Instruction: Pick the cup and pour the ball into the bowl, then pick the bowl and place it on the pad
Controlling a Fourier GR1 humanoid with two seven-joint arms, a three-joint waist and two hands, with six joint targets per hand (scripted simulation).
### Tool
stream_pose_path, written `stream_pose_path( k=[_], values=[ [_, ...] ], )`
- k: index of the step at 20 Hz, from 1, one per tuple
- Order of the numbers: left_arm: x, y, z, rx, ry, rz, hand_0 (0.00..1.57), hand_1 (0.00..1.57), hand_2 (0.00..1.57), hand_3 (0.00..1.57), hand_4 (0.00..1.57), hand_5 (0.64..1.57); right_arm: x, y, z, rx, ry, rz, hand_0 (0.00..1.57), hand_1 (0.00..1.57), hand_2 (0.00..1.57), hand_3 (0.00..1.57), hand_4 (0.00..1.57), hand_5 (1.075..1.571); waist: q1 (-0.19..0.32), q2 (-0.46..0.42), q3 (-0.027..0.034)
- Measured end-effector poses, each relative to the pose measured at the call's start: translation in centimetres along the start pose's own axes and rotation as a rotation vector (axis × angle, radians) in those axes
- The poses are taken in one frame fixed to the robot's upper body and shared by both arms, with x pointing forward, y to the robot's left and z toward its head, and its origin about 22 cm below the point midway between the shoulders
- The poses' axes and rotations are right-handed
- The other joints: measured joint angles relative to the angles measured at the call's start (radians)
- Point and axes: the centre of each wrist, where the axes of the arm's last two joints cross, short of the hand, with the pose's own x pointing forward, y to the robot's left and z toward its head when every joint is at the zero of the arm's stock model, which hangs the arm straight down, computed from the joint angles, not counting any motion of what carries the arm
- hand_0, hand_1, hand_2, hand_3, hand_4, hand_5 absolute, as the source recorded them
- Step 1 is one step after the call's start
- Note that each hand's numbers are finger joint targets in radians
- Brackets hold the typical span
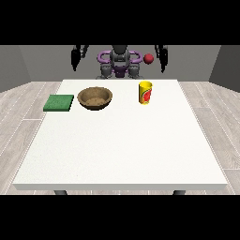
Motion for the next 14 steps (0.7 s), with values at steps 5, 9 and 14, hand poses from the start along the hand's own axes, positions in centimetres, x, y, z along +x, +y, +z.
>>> stream_pose_path(
  k=[5, 9, 14],
  values=[
    [1.8, 0.9, -0.2, 0.008, -0.016, -0.018, 0.0, 0.0, 0.0, 0.0, 0.66, 1.566, 1.7, -0.5, -0.3, 0.003, -0.015, 0.01, 0.0, 0.0, 0.0, 0.0, 0.87, 1.533, 0.007, -0.15, -0.0149],
    [2.2, -0.4, 0.7, 0.023, 0.074, 0.128, 0.0, 0.0, 0.0, 0.0, 0.63, 1.564, 1.7, -0.8, 0.9, -0.017, 0.116, -0.086, 0.0, 0.0, 0.0, 0.0, 0.86, 1.53, 0.007, -0.289, -0.0238],
    [5.0, -2.3, 1.5, 0.024, 0.17, 0.237, 0.0, 0.0, 0.0, 0.0, 0.6, 1.563, 3.8, -1.3, 1.8, -0.05, 0.24, -0.147, 0.0, 0.0, 0.0, 0.0, 0.82, 1.54, 0.019, -0.374, -0.0279]
  ],
)
